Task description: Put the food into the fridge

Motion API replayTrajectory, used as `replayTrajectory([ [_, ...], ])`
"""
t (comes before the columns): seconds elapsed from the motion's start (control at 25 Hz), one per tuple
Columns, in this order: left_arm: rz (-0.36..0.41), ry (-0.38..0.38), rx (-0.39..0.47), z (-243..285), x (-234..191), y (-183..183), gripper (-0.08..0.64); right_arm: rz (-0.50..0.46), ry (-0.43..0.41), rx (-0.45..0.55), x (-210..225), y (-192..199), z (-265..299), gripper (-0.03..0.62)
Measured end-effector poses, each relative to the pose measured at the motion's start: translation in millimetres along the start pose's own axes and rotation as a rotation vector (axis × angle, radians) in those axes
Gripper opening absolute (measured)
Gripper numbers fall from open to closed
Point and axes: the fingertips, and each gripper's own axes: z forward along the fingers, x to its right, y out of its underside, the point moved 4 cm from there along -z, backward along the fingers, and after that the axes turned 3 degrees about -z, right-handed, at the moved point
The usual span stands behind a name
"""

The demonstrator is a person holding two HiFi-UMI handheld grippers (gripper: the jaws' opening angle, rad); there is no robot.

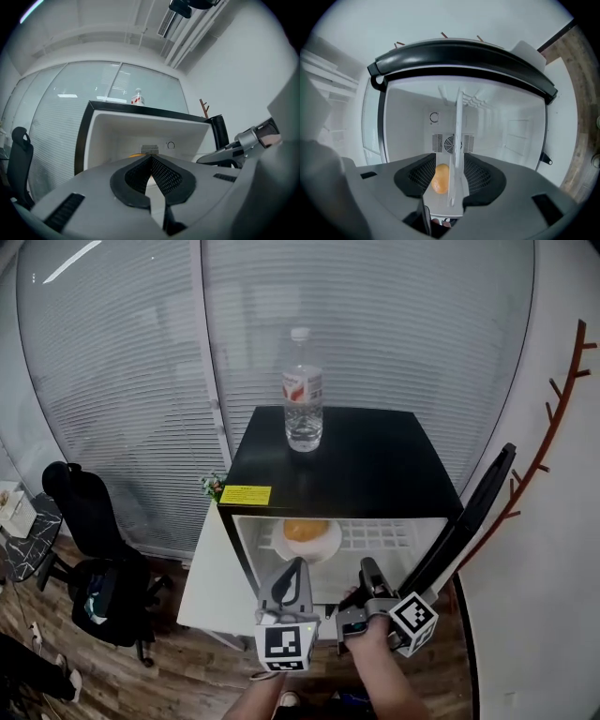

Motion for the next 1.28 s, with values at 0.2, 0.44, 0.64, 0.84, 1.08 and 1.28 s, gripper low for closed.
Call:
replayTrajectory([
  [0.2,0.001,0.043,-0.007,9,22,2,0.026,0.005,0.010,0.056,5,-29,-14,0.179],
  [0.44,0.005,0.071,-0.009,15,39,3,0.026,-0.023,0.001,0.079,5,-44,-22,0.087],
  [0.64,0.016,0.083,-0.006,16,45,-2,0.026,-0.078,-0.022,0.061,0,-48,-24,0.032],
  [0.84,0.022,0.080,-0.010,16,44,-6,0.026,-0.460,-0.057,0.075,-23,-52,-27,0.028],
  [1.08,0.029,0.060,-0.015,12,37,-6,0.026,-1.121,-0.110,0.078,-59,-38,-29,0.028],
  [1.28,0.034,0.049,-0.018,7,33,-4,0.026,-1.545,-0.150,0.124,-77,-14,-30,0.028],
])
